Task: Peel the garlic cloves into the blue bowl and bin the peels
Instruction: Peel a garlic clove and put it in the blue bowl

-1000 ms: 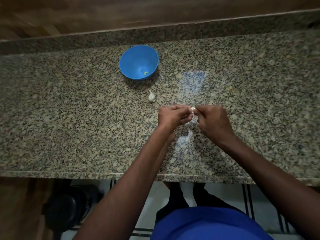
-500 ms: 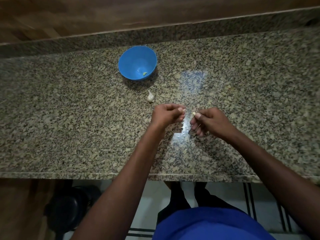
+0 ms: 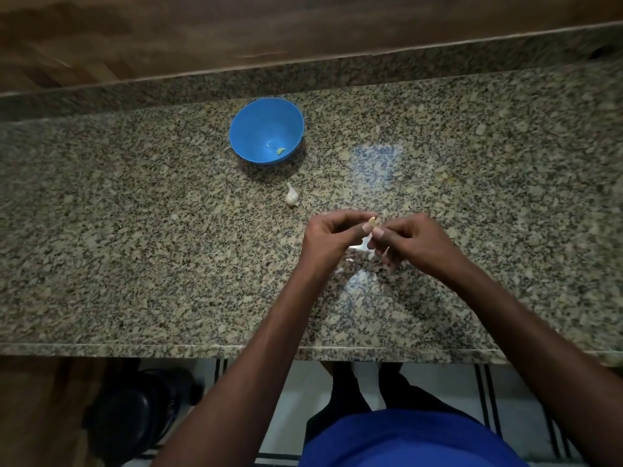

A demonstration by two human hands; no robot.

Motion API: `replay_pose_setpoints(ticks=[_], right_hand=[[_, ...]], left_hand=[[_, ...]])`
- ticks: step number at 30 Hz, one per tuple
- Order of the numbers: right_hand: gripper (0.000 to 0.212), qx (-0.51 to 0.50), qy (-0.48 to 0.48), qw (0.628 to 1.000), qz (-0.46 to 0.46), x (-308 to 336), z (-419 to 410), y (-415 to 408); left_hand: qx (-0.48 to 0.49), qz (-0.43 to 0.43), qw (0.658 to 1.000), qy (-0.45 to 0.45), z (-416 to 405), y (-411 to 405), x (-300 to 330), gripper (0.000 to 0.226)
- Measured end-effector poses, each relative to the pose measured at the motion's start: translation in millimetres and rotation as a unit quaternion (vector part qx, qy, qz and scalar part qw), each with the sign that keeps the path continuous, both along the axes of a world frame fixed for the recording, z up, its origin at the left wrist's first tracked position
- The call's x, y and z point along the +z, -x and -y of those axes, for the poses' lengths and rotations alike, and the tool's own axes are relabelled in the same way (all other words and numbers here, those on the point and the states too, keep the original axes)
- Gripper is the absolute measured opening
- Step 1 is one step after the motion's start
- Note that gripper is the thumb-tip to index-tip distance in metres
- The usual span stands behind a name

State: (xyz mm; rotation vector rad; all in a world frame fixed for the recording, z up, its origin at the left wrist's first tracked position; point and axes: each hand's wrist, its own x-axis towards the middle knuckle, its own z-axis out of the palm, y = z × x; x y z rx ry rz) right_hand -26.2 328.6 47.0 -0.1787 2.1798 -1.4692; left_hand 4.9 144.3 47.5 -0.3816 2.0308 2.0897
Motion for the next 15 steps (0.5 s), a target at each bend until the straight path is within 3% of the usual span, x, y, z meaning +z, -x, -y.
replay_pose_setpoints(ticks=[3,7,12,15], right_hand=[[0.018,-0.055,0.001,0.998,-0.027,4,-2,1],[0.017,-0.106,0.118,0.987,0.041,12,-2,-1],[0.025,-0.118,0.180,0.968,0.129,14,-3,1],[0.022,-0.122,0.175,0.967,0.136,12,-1,1]], left_hand=[[-0.005,-0.015,1.000,0.002,2,-3,2,0.018],[-0.013,-0.033,0.998,0.049,-2,-7,7,0.026],[-0.007,-0.057,0.997,0.055,-2,-10,8,0.020],[0.021,-0.047,0.998,0.040,-5,-13,7,0.018]])
